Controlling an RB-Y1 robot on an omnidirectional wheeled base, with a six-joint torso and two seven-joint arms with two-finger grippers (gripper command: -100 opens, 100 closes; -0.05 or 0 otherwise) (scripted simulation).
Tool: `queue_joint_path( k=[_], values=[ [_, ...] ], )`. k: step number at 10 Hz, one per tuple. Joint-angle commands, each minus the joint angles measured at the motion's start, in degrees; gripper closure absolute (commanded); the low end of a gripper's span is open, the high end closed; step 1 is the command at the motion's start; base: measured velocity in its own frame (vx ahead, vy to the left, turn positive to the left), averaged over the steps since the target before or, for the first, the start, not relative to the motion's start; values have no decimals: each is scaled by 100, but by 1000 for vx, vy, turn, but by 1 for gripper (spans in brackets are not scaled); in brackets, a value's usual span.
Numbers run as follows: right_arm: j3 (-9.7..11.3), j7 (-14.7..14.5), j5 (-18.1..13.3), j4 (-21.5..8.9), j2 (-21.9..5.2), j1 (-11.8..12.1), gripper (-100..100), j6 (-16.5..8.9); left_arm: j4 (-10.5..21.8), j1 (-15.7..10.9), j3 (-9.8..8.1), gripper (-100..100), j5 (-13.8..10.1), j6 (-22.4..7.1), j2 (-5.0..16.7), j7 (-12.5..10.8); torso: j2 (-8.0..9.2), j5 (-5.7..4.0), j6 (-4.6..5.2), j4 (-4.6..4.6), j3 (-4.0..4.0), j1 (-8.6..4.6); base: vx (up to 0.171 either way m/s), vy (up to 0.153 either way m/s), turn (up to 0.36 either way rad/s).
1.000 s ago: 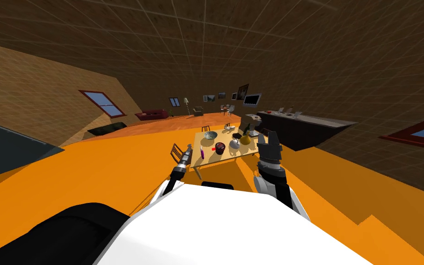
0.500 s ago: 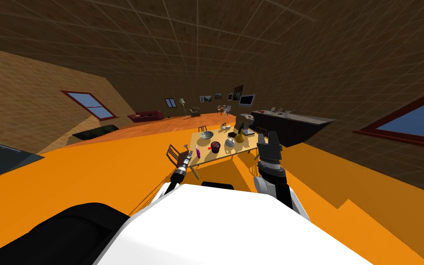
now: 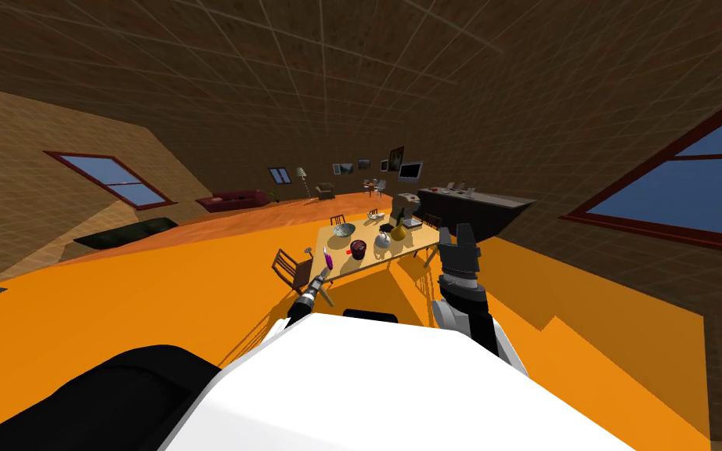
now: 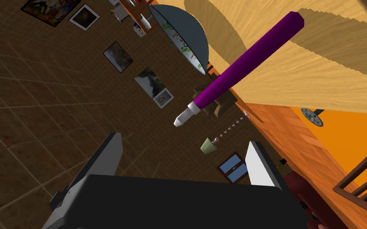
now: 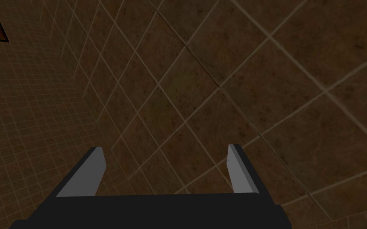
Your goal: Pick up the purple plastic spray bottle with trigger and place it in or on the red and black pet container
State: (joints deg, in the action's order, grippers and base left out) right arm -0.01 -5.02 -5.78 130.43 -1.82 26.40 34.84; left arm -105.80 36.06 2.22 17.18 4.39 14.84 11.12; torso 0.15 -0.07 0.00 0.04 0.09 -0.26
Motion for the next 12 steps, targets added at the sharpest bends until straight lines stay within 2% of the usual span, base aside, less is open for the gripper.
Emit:
queue_joint_path(
  k=[1,6,12],
  values=[
    [0,0,0,0,0,0,0,0,220,45,22,-100,122,-217,78,57,0,0,0,0,0,0,-18,-101,-156],
    [0,0,0,0,0,1,0,0,883,38,52,-100,360,-748,484,274,-18,-1,-2,-3,-10,1,22,-100,-91],
    [-1,0,0,1,-1,2,0,0,1500,-197,2,-100,352,-1121,1175,590,-48,2,-2,-10,-27,14,86,-62,-27]
  ],
)
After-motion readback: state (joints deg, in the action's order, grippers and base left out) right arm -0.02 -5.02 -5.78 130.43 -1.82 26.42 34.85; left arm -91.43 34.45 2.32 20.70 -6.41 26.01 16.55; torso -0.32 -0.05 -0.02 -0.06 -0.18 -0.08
